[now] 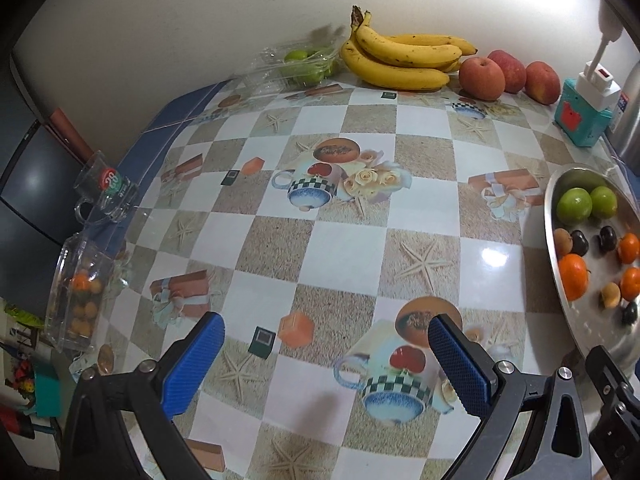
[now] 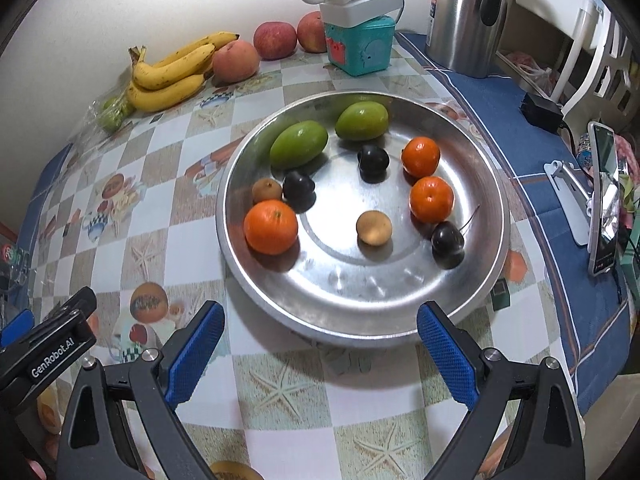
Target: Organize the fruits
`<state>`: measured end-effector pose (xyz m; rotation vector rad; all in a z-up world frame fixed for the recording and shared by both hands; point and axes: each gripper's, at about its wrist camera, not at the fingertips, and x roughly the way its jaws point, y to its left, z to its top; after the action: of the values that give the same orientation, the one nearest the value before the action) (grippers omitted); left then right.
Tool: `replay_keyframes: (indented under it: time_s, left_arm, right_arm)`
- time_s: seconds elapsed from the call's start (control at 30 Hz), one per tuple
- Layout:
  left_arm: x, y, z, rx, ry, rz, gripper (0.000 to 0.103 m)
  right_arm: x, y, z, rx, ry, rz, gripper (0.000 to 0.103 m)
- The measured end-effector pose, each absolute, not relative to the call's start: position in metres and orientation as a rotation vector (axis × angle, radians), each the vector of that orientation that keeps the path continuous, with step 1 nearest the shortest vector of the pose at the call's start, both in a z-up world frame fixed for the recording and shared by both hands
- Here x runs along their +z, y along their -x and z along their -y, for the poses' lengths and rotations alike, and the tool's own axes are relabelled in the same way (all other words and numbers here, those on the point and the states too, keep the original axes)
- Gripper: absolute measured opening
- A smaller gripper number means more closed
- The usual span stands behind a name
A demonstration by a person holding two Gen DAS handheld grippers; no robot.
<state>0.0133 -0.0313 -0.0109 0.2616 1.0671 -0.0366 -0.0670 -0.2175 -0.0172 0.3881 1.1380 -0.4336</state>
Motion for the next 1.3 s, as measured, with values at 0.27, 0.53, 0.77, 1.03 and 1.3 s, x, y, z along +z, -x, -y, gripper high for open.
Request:
replay_keyframes:
  time_s: [0.27, 0.53, 0.77, 1.03, 1.3]
  left_arm:
    - [-0.002, -0.001, 0.023, -0.043, -0.257, -1.034, 0.103]
    - [0.005, 0.012, 0.019, -0.065, -0.261, -1.006, 0.103]
    - [0.011, 0.016, 0.015, -0.078, -0.244, -0.992, 0.103]
    - [0.012, 0.018, 0.014, -0.083, -0.236, -0.998, 0.103]
    - [0.010, 0.017, 0.013, -0.087, -0.234, -1.012, 0.103]
  right_arm:
    - [-0.013, 0.076, 0.211, -0.437, -0.370, -1.134, 0.097]
    - [-0.007, 0.087, 0.212, -0.450, -0.388, -1.111, 0.097]
    - [0.002, 0.094, 0.211, -0.452, -0.389, -1.074, 0.097]
    - [0.006, 0.094, 0.208, -0.450, -0.375, -1.066, 0.097]
    - [0.005, 0.092, 0.206, -0.444, -0.360, -1.076, 0.097]
